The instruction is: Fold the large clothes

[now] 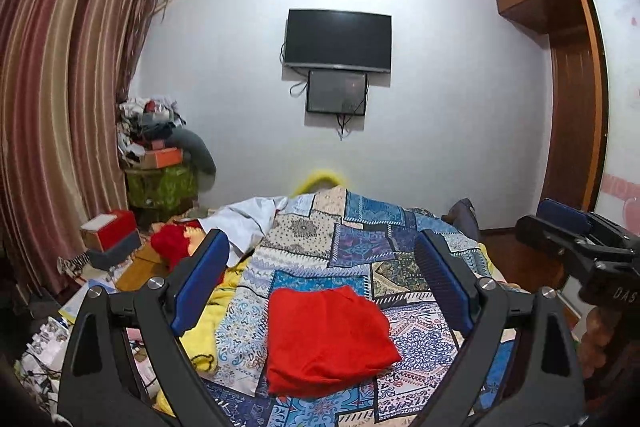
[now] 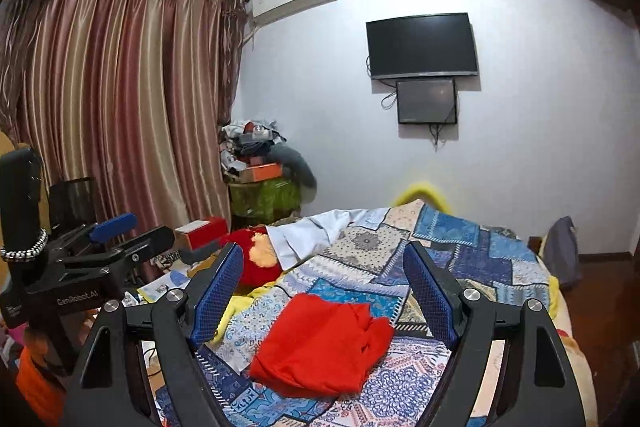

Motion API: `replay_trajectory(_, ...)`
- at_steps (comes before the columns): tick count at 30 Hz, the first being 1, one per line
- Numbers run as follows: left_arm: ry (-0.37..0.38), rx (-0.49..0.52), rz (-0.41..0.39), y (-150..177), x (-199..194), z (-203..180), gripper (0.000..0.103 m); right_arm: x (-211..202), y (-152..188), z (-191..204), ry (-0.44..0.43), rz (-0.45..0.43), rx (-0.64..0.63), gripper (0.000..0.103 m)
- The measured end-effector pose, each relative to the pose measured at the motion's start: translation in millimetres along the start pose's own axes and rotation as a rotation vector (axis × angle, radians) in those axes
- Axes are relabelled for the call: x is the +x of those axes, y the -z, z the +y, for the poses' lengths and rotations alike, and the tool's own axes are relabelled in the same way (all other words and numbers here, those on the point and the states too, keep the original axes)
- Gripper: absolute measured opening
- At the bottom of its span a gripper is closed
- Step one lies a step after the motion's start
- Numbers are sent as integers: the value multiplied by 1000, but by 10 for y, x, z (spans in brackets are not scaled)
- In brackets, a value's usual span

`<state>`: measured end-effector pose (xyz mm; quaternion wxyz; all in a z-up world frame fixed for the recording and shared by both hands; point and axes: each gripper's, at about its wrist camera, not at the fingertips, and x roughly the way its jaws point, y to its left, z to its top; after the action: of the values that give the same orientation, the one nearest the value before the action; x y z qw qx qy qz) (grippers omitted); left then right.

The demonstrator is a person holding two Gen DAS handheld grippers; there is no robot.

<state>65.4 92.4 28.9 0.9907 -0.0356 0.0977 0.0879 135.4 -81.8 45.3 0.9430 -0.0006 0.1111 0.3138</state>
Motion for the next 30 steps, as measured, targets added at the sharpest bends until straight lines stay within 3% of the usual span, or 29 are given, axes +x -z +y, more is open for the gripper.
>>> replay_trajectory(3, 1, 18, -5, 54, -74, -94, 95, -53, 61, 48, 18, 11, 1, 82)
replay_trajectory(7, 5, 22, 8, 120, -106, -157, 96, -105, 156, 70, 54, 26, 22, 98)
replay_trajectory(30, 6, 2, 54, 239, -19, -114, 101, -69, 340, -36, 111, 75, 55, 99)
